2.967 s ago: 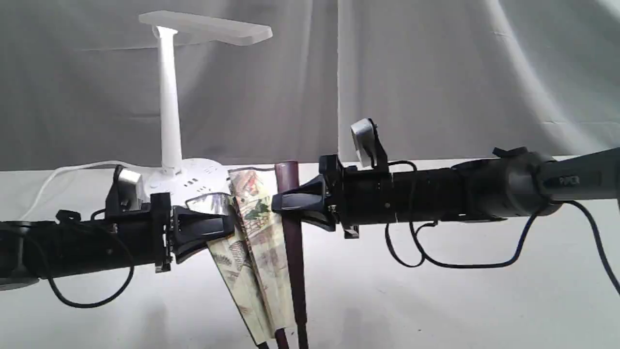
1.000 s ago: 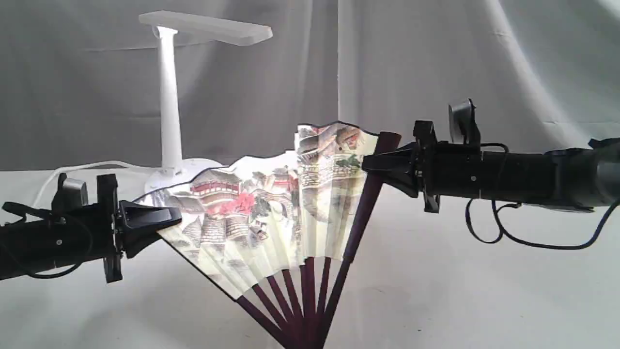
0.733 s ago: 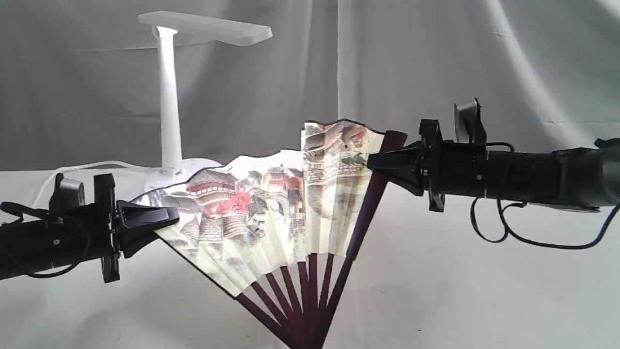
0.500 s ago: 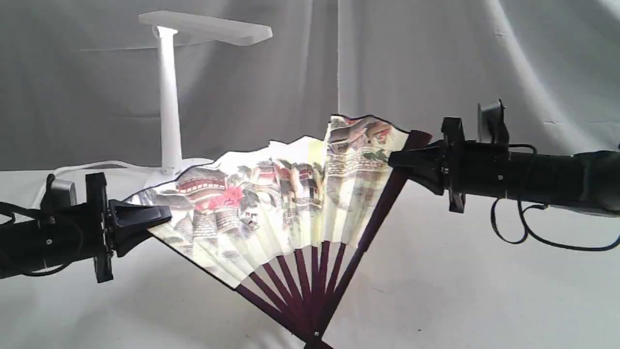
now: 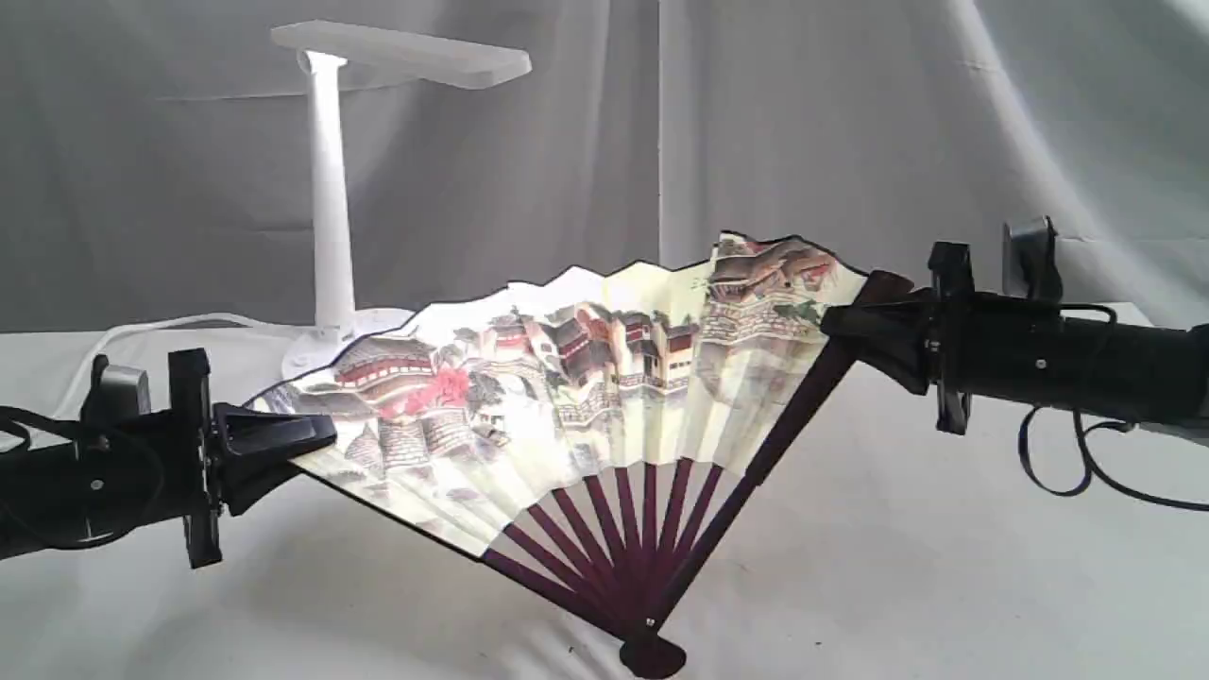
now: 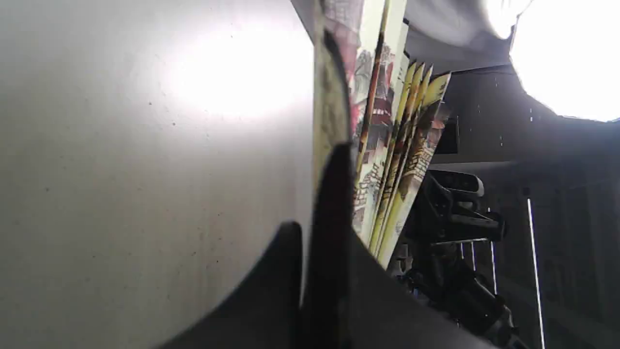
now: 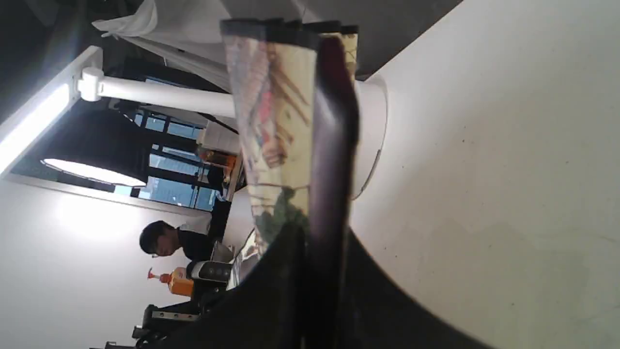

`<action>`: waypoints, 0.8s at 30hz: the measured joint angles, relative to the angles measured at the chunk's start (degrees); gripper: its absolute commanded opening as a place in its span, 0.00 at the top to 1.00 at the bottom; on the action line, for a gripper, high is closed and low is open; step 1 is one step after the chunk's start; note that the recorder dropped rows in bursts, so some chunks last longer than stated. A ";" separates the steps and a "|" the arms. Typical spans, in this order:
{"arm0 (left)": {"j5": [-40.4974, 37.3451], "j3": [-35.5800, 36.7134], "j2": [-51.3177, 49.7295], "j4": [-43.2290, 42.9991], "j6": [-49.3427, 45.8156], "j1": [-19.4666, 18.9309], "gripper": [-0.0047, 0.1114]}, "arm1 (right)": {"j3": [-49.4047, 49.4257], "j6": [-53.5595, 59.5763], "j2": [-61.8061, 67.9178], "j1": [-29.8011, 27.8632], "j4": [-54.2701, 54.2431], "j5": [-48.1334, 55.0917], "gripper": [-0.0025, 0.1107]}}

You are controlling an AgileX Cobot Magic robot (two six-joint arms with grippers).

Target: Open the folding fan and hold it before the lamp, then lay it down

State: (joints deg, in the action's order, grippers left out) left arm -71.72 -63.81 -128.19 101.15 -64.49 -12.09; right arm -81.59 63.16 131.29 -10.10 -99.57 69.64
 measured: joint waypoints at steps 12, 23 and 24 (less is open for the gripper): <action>-0.76 0.00 0.00 0.34 0.00 0.00 0.96 | 1.85 0.00 0.00 -5.98 -0.22 0.89 0.98; -1.22 0.00 0.00 0.34 0.03 0.00 0.96 | 2.73 -0.46 0.00 -8.39 -0.12 0.44 0.98; -1.22 0.00 0.00 0.34 0.03 0.00 0.96 | 3.04 -0.77 0.00 -8.69 -0.12 -0.06 0.98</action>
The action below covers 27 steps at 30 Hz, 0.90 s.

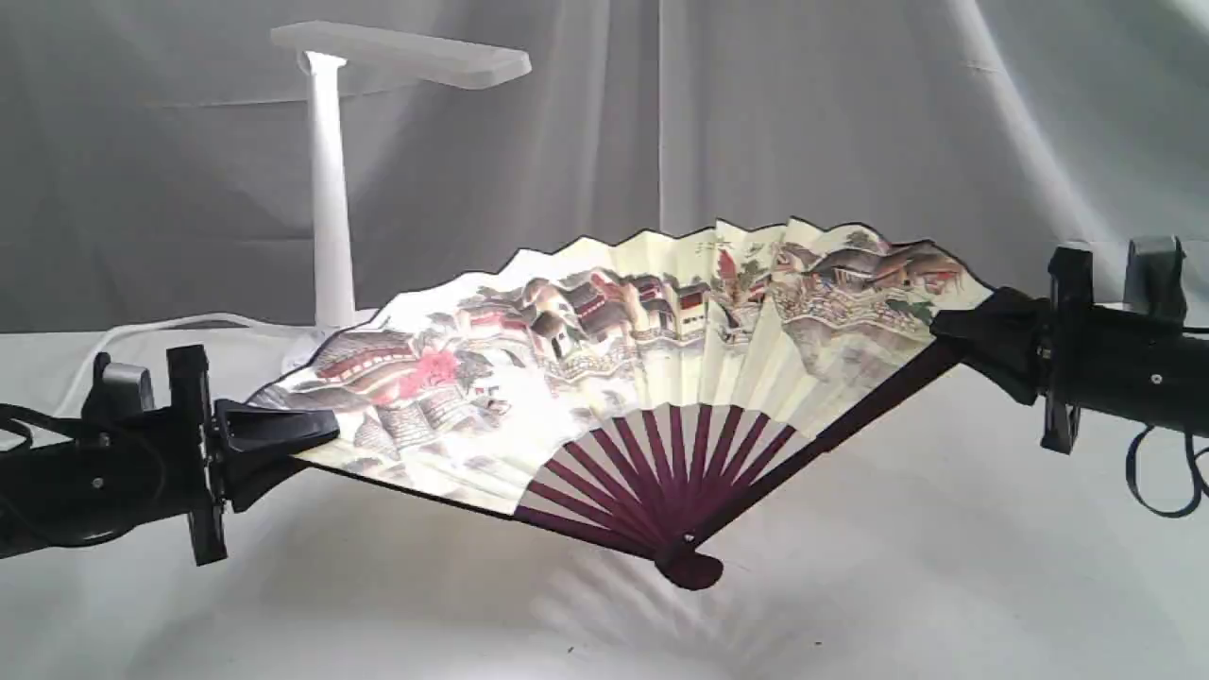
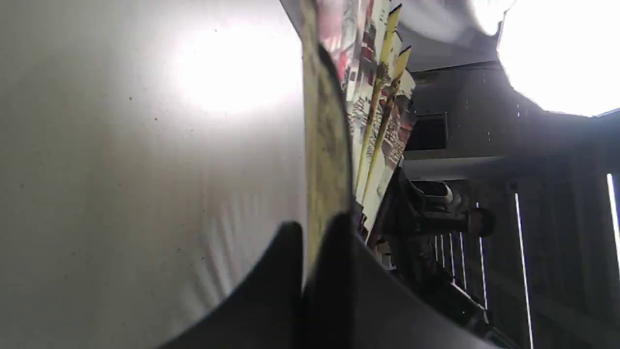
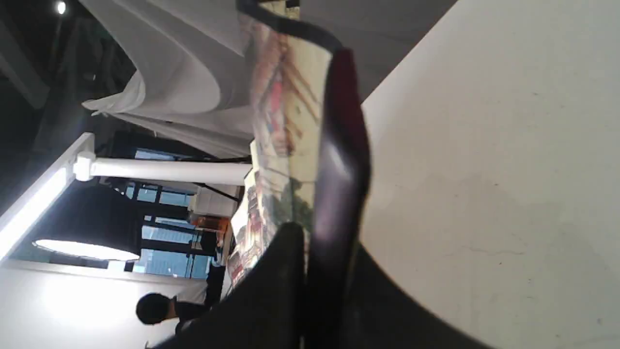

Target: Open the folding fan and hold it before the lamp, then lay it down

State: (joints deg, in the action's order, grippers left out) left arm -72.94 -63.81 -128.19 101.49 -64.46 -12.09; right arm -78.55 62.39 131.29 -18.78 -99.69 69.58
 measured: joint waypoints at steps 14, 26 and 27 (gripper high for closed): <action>-1.83 2.71 -0.02 -0.70 -0.76 -3.13 0.96 | 0.75 -0.79 0.00 -3.33 1.87 2.73 0.98; -2.09 6.22 0.29 -1.68 -2.28 -4.74 0.96 | 1.26 -0.89 0.00 -4.87 4.89 4.95 0.98; -2.09 6.27 0.44 -1.67 -2.38 -4.74 0.96 | 1.42 -0.89 0.00 -5.02 5.11 5.10 0.98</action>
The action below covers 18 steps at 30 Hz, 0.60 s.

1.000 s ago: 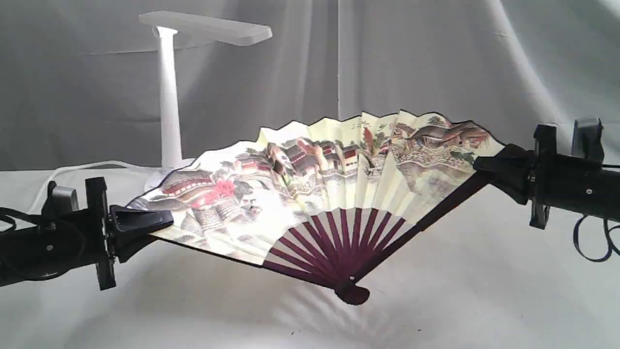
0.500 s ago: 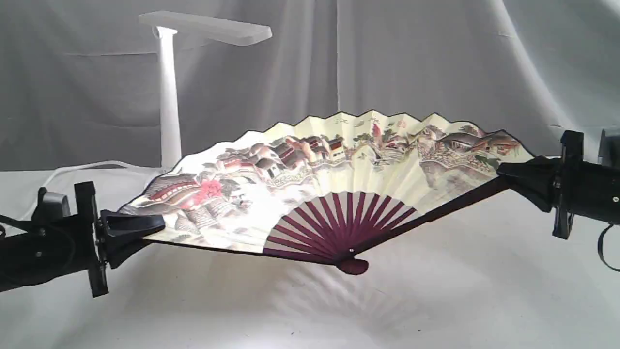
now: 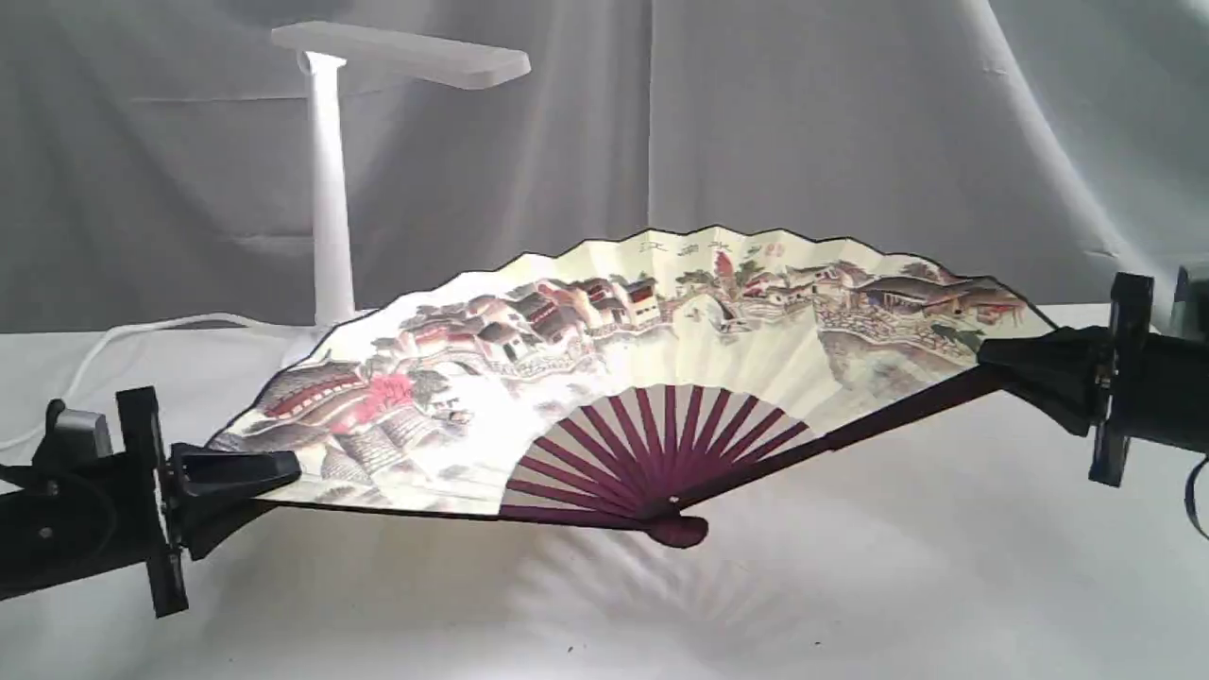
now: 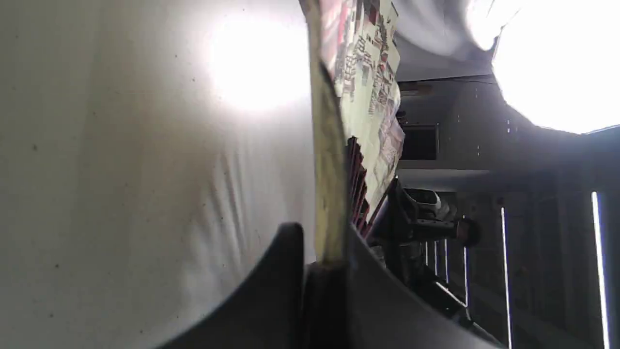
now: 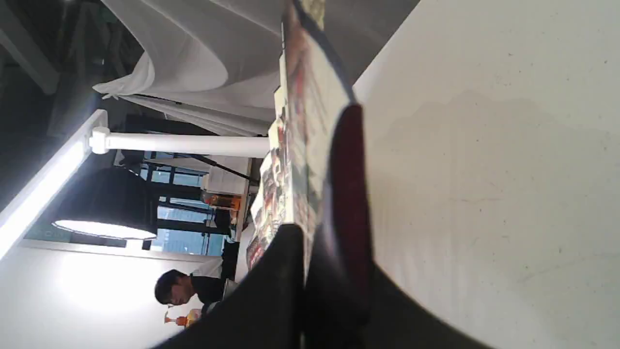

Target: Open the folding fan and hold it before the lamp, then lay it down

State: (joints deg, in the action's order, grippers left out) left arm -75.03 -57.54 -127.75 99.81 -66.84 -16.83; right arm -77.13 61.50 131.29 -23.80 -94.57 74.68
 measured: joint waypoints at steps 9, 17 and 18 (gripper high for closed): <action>0.00 1.83 3.30 -1.10 -0.36 0.00 0.96 | 0.13 -0.17 0.00 -0.70 0.11 0.00 0.98; 0.00 3.37 5.95 -1.48 -0.67 -0.09 0.96 | 0.13 -0.41 0.00 -0.80 0.11 0.00 0.98; 0.00 3.37 6.20 -1.62 -0.57 -0.09 0.96 | 0.13 -0.41 0.00 -0.80 -0.01 0.00 0.98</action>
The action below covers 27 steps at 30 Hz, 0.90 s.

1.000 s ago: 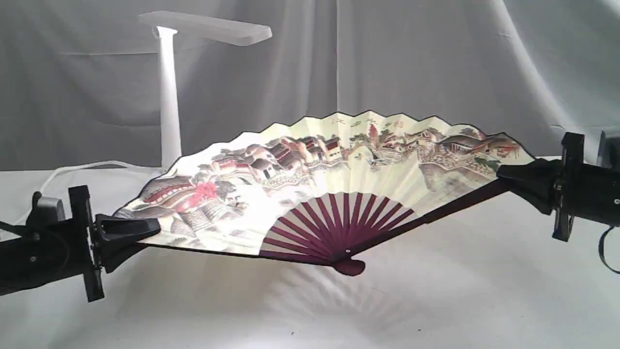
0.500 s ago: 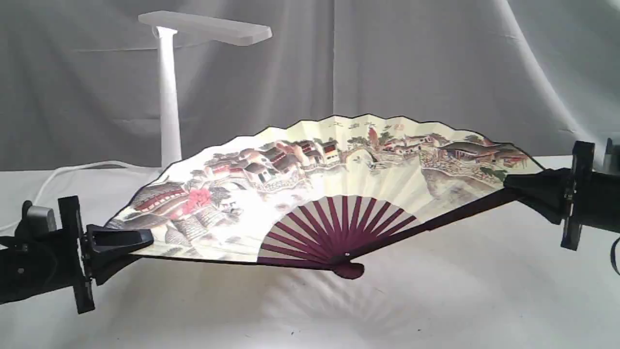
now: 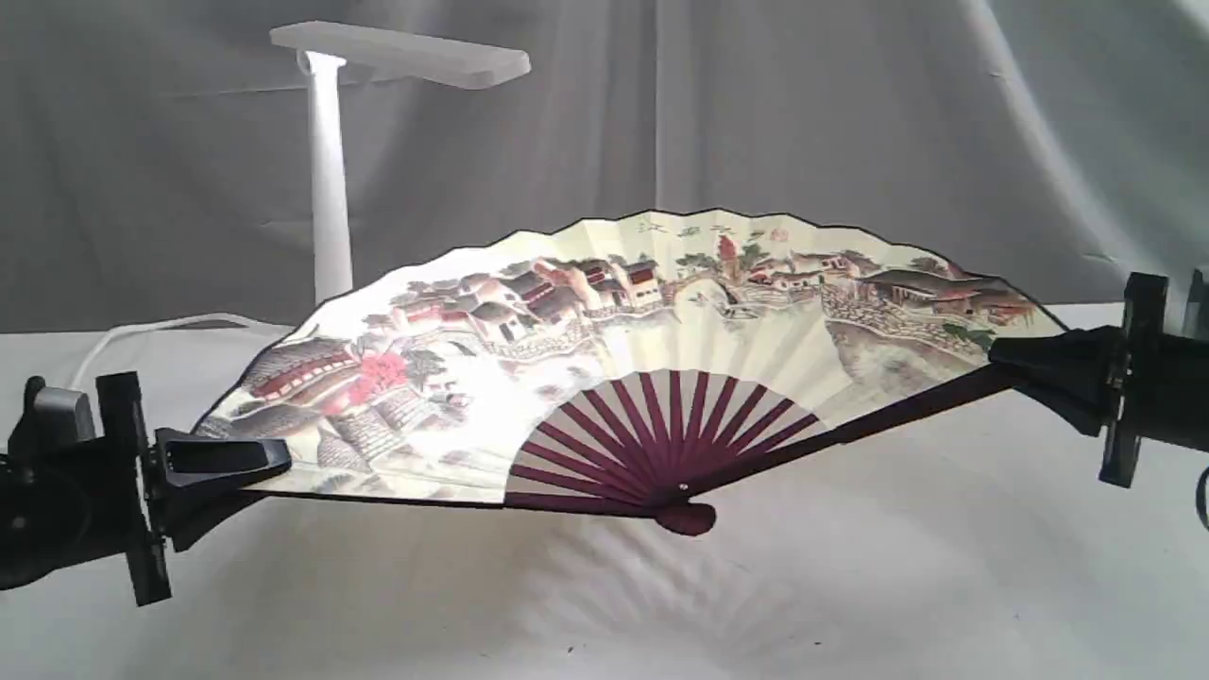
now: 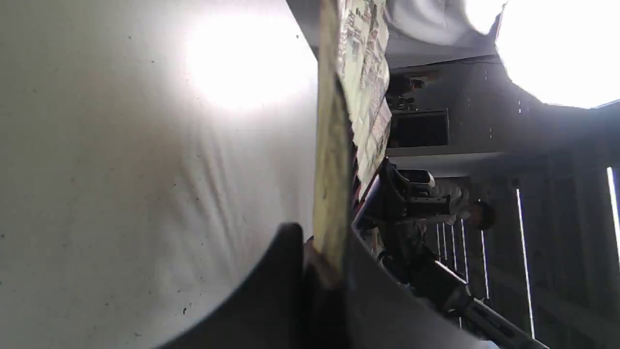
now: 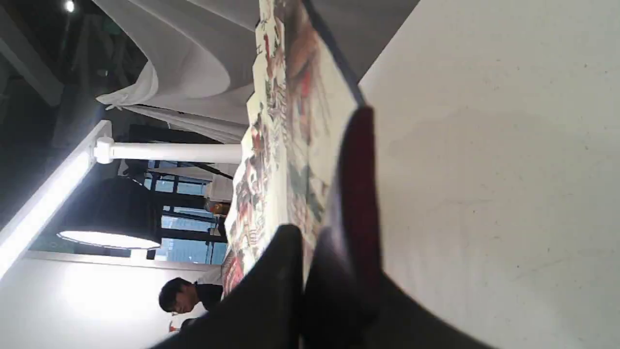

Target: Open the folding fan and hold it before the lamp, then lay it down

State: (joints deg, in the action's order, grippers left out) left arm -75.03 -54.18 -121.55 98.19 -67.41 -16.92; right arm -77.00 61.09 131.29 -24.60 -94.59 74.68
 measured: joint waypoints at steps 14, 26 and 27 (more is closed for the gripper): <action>0.02 0.10 3.16 -0.55 11.03 0.00 0.96 | -8.02 -13.02 0.00 -0.04 1.79 0.00 0.98; 2.29 -2.93 14.47 -1.02 25.87 -0.52 0.96 | -11.86 -25.12 -0.68 -0.38 0.13 0.00 0.98; 2.80 -2.96 15.27 -1.50 27.30 -0.52 0.96 | -11.86 -25.54 -0.68 -0.38 0.00 0.00 0.98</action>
State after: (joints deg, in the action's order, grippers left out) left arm -72.23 -57.13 -106.27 96.70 -40.11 -17.44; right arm -88.87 35.55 130.61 -24.98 -94.59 74.68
